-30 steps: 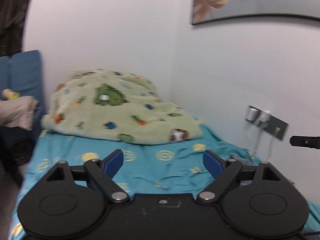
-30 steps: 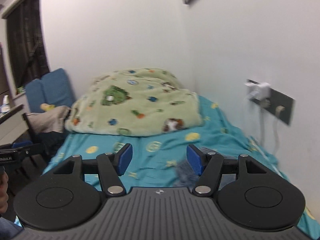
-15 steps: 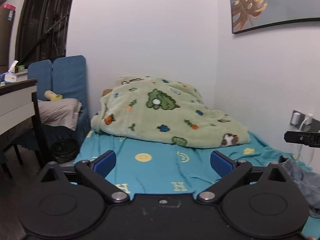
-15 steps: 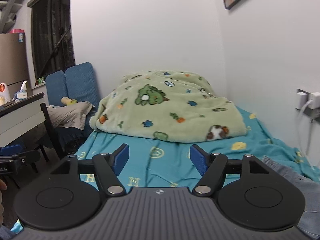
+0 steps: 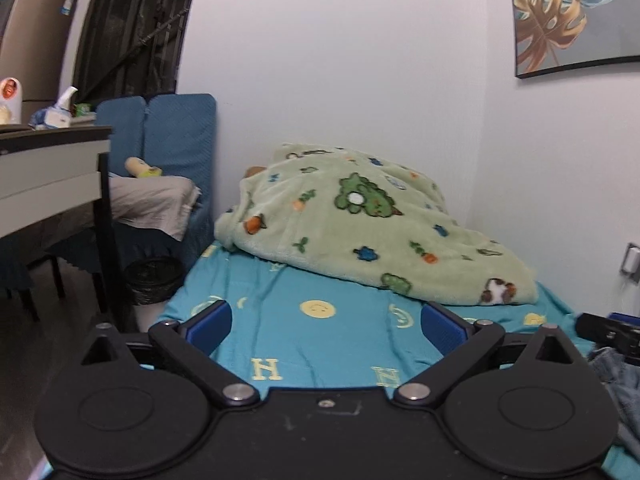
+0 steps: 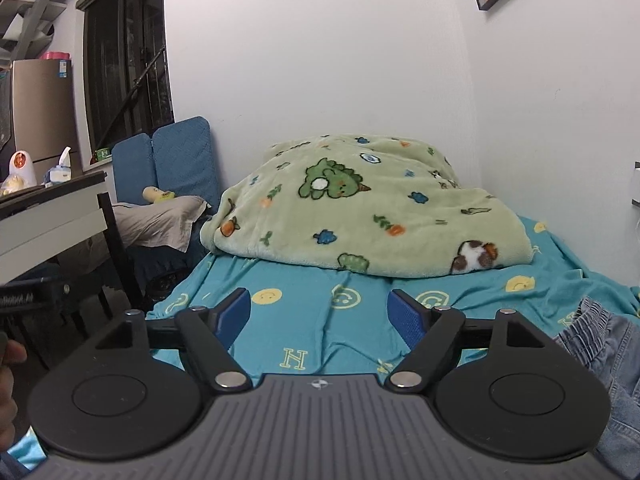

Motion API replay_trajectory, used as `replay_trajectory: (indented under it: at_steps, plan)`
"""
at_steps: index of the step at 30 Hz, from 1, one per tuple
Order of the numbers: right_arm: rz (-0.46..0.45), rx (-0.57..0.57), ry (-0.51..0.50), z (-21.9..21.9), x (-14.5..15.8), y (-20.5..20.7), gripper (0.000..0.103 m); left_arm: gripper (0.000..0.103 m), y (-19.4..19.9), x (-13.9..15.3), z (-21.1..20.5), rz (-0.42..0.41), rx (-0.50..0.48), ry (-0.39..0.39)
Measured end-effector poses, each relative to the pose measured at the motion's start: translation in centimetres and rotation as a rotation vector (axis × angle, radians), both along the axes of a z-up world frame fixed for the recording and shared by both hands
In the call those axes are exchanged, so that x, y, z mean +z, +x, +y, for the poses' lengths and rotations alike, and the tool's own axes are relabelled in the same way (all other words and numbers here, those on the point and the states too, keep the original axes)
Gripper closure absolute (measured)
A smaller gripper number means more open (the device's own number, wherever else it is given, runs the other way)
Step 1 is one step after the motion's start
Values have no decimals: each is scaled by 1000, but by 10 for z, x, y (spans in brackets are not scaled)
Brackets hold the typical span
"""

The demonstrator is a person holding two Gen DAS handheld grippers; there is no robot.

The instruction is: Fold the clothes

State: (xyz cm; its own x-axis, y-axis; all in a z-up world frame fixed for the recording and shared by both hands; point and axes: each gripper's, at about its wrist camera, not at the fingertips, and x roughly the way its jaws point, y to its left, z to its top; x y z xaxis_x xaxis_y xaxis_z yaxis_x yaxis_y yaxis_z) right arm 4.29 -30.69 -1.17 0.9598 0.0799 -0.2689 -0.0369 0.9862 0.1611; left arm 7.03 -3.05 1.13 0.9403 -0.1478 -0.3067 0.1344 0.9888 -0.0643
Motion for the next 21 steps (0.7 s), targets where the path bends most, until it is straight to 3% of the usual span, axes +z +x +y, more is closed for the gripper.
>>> replay_trajectory:
  at_steps: [7,9,11,21]
  plan:
    - [22,-4,-22,6,-15,7,19,2,3,-14,-5,40,-38,32]
    - [27,-4,-14,8,-18,8,13,2,2,-14,-6,40,-37,42]
    - [27,-11,-14,11,-20,8,0,2,1,-15,-7,38,-37,50]
    - [8,1,-50,22,-20,-6,0,1,-8,-23,-23,54,-101,88]
